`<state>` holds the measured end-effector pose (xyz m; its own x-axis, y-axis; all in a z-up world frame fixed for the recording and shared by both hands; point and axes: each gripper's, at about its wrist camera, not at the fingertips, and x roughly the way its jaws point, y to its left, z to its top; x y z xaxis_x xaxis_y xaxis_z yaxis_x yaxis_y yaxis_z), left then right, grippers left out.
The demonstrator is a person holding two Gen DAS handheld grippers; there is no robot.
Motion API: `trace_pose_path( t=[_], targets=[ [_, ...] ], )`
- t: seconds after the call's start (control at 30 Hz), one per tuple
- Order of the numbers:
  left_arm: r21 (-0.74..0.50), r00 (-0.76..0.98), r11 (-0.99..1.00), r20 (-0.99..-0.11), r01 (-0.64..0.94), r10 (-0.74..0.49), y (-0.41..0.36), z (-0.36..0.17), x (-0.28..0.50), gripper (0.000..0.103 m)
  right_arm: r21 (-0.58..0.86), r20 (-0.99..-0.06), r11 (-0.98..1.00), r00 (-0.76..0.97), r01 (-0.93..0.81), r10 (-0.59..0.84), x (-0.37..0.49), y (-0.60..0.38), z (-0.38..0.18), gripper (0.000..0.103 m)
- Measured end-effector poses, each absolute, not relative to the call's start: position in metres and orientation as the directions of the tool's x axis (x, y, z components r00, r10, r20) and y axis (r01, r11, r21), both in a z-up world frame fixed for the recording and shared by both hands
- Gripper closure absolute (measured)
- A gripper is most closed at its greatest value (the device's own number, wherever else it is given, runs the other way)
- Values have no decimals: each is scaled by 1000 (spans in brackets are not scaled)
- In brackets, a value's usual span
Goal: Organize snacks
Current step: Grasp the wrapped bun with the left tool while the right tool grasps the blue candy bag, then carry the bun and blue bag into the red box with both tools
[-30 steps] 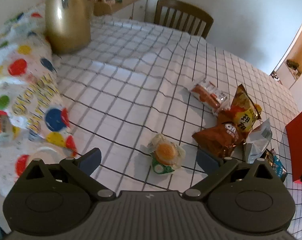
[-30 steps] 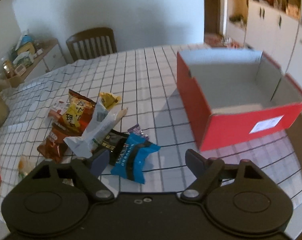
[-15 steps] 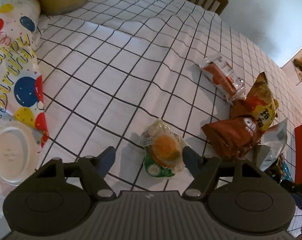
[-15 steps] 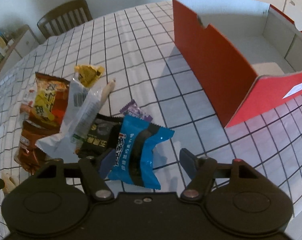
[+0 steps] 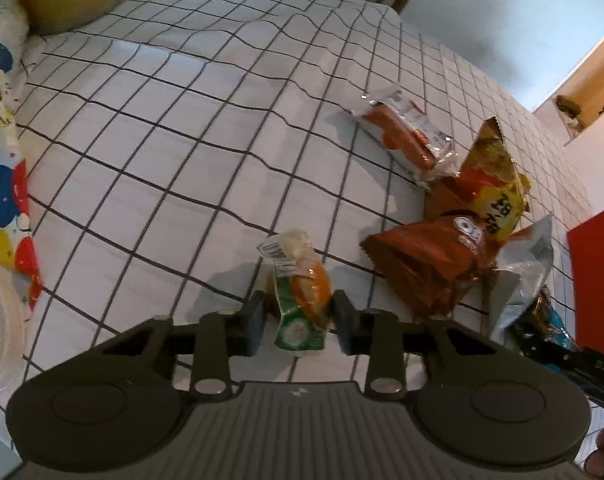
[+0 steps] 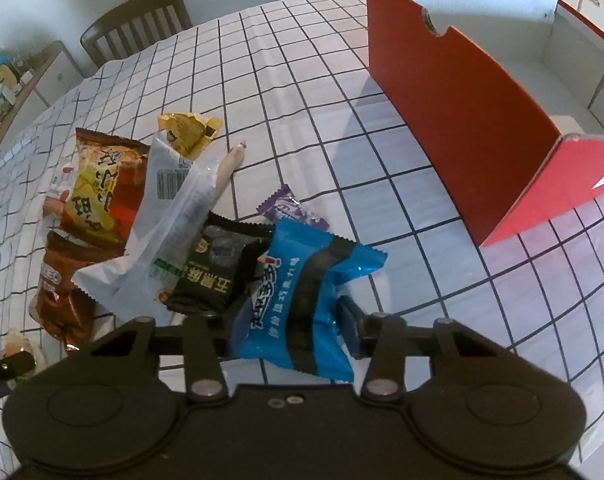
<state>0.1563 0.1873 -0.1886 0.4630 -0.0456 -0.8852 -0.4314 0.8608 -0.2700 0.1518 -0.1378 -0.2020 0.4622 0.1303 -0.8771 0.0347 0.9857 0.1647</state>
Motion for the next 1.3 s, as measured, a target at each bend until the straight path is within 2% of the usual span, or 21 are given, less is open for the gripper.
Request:
trace_pose_path(
  t=[0.13, 0.63, 0.97, 1.3],
  targets=[
    [-280, 470, 862, -881, -422, -56, 189, -190, 155, 70, 157, -868, 987, 483, 44, 117, 144, -141, -196, 64],
    [-322, 462, 882, -876, -344, -140, 188, -178, 134, 70, 161, -826, 986, 553, 54, 104, 86, -159, -156, 66],
    [-368, 464, 905, -853, -211, -239, 157, -143, 123, 70, 135, -800, 991, 593, 19, 98, 41, -173, -113, 66],
    [-394, 453, 919, -819, 2, -352, 76, -99, 141, 70, 110, -761, 994, 645, 26, 68, 27, -211, -72, 66]
  ],
)
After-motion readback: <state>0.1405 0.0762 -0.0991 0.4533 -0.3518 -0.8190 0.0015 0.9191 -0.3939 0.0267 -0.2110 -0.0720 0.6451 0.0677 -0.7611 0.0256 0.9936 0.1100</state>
